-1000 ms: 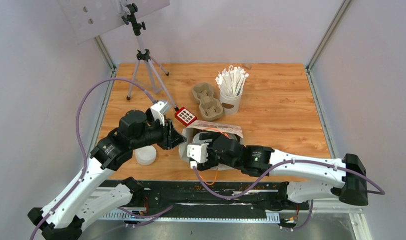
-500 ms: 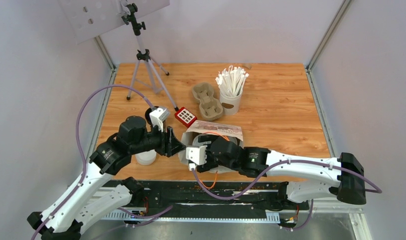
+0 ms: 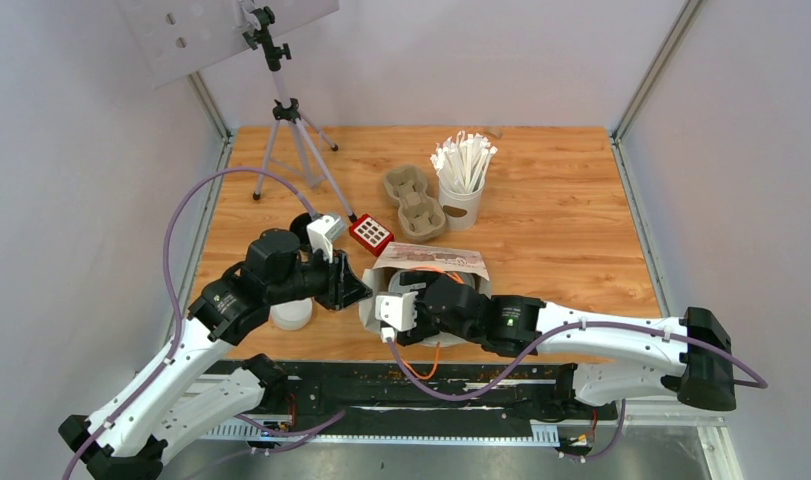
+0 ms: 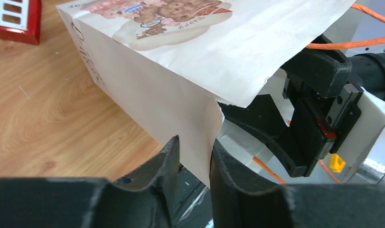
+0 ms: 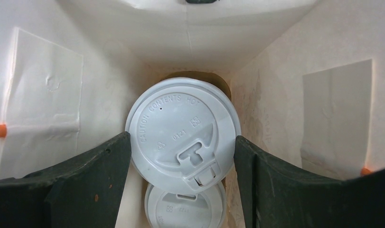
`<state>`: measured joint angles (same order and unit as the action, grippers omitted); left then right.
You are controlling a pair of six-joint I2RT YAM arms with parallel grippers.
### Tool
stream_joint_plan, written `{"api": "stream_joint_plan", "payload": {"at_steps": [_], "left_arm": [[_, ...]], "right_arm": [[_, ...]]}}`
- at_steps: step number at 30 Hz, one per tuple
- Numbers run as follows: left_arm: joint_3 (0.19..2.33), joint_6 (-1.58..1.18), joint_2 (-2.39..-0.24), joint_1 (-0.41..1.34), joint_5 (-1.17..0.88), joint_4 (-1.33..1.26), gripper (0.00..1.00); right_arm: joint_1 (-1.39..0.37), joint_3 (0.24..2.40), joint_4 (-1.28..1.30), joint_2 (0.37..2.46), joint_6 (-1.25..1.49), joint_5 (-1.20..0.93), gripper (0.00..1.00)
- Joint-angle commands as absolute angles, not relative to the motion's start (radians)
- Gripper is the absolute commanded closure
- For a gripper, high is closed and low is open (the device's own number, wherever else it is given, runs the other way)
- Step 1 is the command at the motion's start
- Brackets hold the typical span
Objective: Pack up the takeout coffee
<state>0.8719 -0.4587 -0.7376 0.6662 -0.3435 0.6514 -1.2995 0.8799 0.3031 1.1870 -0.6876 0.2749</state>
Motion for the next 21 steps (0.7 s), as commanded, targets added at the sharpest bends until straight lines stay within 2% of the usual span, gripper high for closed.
{"api": "stream_joint_plan", "payload": {"at_steps": [1, 4, 9, 17, 21], "left_arm": [[0.856, -0.453, -0.736, 0.667, -0.387, 0.586, 0.70], [0.849, -0.453, -0.734, 0.666, -0.404, 0.576, 0.85], [0.831, -0.448, -0.728, 0.666, -0.448, 0.551, 1.00], [0.791, -0.443, -0.690, 0.666, -0.448, 0.538, 1.00], [0.797, -0.442, -0.689, 0.666, -0.435, 0.550, 1.00]], "right_arm": [[-1.303, 0.865, 0.265, 1.158, -0.702, 0.301, 0.26], [-1.304, 0.860, 0.252, 1.148, -0.751, 0.271, 0.25], [-1.303, 0.875, 0.254, 1.181, -0.774, 0.272, 0.26], [-1.297, 0.850, 0.169, 1.217, -0.857, 0.278, 0.24], [-1.278, 0.847, 0.168, 1.223, -0.898, 0.216, 0.23]]}}
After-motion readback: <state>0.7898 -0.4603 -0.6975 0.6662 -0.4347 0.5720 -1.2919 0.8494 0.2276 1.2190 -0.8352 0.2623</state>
